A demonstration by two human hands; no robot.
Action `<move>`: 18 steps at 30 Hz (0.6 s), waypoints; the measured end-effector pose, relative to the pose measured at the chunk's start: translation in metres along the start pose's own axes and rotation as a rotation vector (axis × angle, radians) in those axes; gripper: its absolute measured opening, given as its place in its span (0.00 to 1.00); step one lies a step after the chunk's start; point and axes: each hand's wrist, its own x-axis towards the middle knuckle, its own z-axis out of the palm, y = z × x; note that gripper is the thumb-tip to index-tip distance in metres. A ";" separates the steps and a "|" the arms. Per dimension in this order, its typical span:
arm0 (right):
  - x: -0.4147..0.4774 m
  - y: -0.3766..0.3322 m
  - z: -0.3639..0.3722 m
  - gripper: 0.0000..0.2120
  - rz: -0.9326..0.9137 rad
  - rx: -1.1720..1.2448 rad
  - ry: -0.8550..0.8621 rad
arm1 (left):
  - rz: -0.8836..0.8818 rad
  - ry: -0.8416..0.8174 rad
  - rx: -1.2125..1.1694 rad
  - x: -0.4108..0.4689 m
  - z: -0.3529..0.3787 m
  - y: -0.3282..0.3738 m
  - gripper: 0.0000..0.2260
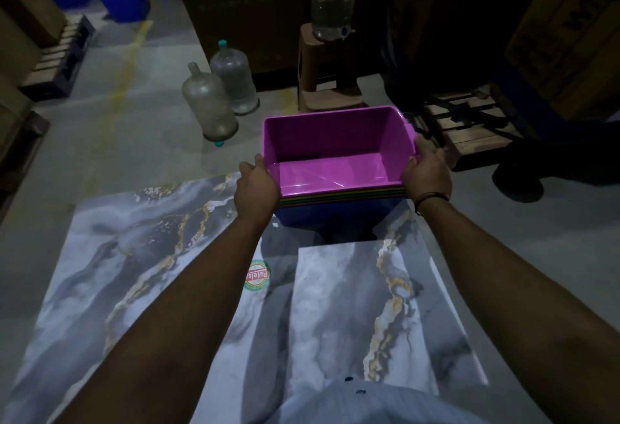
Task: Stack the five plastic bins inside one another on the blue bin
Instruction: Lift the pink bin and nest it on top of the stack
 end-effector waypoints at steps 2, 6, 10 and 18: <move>0.000 -0.001 -0.001 0.24 0.011 0.024 -0.018 | -0.001 -0.014 0.006 -0.001 -0.002 0.000 0.16; 0.009 0.006 -0.003 0.28 -0.007 -0.001 -0.112 | 0.053 -0.053 0.029 0.003 -0.008 -0.003 0.16; 0.005 0.003 -0.013 0.30 -0.028 -0.032 -0.260 | 0.137 -0.110 -0.060 0.009 -0.018 -0.018 0.17; -0.100 0.012 0.007 0.27 -0.150 -0.078 0.178 | 0.239 0.102 -0.218 -0.068 -0.027 -0.057 0.16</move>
